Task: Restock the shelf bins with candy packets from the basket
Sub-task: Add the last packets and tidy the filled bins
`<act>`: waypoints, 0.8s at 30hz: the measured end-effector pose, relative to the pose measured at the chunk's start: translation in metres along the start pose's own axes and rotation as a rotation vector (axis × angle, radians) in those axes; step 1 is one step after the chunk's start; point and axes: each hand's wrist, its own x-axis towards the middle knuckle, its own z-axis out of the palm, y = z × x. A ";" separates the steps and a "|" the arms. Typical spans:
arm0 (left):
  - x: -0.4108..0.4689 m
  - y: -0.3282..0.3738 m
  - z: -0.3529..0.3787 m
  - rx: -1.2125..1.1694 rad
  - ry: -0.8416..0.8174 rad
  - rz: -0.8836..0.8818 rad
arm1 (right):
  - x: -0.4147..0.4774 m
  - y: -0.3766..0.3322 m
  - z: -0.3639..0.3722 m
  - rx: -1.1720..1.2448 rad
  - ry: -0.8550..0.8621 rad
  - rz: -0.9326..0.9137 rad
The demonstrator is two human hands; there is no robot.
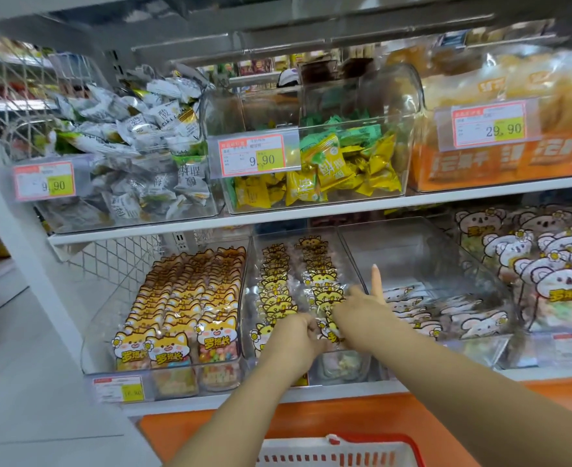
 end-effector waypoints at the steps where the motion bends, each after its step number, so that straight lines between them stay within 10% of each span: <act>1: -0.001 0.002 -0.001 0.015 -0.012 0.000 | -0.003 0.002 0.002 0.018 0.008 -0.003; 9: -0.005 0.010 -0.011 0.047 -0.076 -0.049 | -0.029 0.020 -0.018 0.263 0.299 0.061; 24: -0.003 0.006 0.006 0.036 0.106 -0.028 | -0.008 0.008 -0.006 -0.069 0.151 -0.001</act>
